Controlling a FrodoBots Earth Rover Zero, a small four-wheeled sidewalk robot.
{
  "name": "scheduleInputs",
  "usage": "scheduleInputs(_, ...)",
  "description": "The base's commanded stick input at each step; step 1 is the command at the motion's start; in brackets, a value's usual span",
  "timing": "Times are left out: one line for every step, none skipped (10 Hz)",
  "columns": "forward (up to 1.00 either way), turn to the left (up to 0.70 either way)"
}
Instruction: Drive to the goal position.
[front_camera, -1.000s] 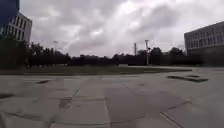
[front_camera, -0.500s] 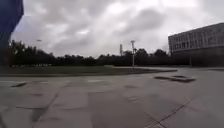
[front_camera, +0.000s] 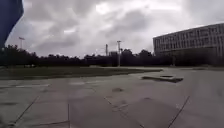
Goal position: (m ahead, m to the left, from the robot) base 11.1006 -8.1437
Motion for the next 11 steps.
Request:
scheduleInputs(0.7,-0.35)
scheduleInputs(0.7,-0.35)
scheduleInputs(0.7,-0.35)
scheduleInputs(0.7,-0.35)
scheduleInputs(0.7,-0.35)
scheduleInputs(0.7,-0.35)
scheduleInputs(0.7,-0.35)
scheduleInputs(0.7,-0.35)
scheduleInputs(0.7,-0.35)
scheduleInputs(0.7,-0.35)
scheduleInputs(0.7,-0.35)
